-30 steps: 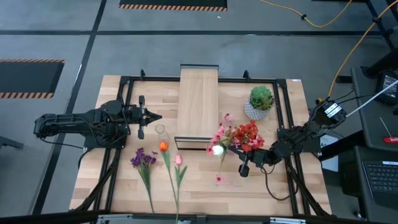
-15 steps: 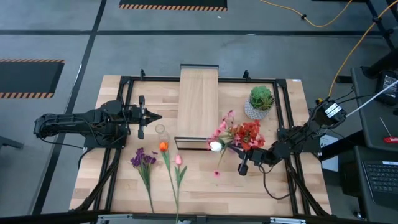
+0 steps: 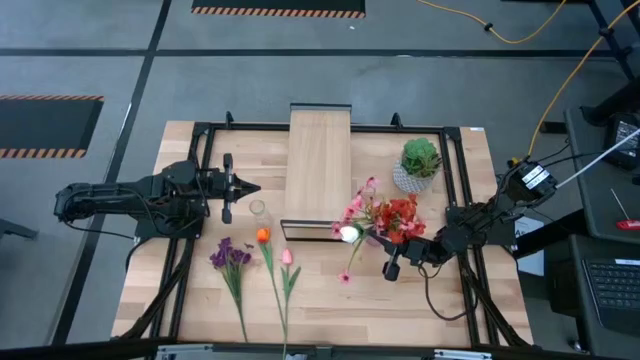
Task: Pick and place flowers into a vace then onto a shelf
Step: Put the white tulip into the purple vase
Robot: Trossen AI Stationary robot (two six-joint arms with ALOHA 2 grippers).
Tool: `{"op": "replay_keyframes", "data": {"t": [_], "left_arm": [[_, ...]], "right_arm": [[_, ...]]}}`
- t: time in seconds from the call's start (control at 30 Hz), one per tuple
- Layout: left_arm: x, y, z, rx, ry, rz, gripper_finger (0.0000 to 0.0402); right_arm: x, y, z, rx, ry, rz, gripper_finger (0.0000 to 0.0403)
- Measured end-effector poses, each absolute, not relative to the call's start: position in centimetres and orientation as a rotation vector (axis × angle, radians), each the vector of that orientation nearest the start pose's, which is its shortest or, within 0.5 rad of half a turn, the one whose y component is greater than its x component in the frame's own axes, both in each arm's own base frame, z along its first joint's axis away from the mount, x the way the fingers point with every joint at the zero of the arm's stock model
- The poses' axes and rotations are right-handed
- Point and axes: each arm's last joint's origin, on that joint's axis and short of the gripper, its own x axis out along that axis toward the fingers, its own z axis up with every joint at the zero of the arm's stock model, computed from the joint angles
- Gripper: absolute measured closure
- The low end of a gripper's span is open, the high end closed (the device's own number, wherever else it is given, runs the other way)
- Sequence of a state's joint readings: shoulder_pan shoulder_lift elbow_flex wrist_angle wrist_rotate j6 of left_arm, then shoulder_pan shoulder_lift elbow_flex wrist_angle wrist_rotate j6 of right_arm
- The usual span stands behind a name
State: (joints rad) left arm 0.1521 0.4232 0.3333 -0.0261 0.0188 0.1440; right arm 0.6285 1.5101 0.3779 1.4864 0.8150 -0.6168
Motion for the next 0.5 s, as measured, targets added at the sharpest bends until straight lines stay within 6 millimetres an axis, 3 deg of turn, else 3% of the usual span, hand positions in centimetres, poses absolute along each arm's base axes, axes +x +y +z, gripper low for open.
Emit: {"op": "replay_keyframes", "data": {"t": [0.5], "left_arm": [[12.3, 1.8, 23.9, 0.134, 0.125, 0.125, 0.0398]], "right_arm": [[21.6, 13.2, 22.4, -0.394, -0.315, -0.253, 0.0403]]}}
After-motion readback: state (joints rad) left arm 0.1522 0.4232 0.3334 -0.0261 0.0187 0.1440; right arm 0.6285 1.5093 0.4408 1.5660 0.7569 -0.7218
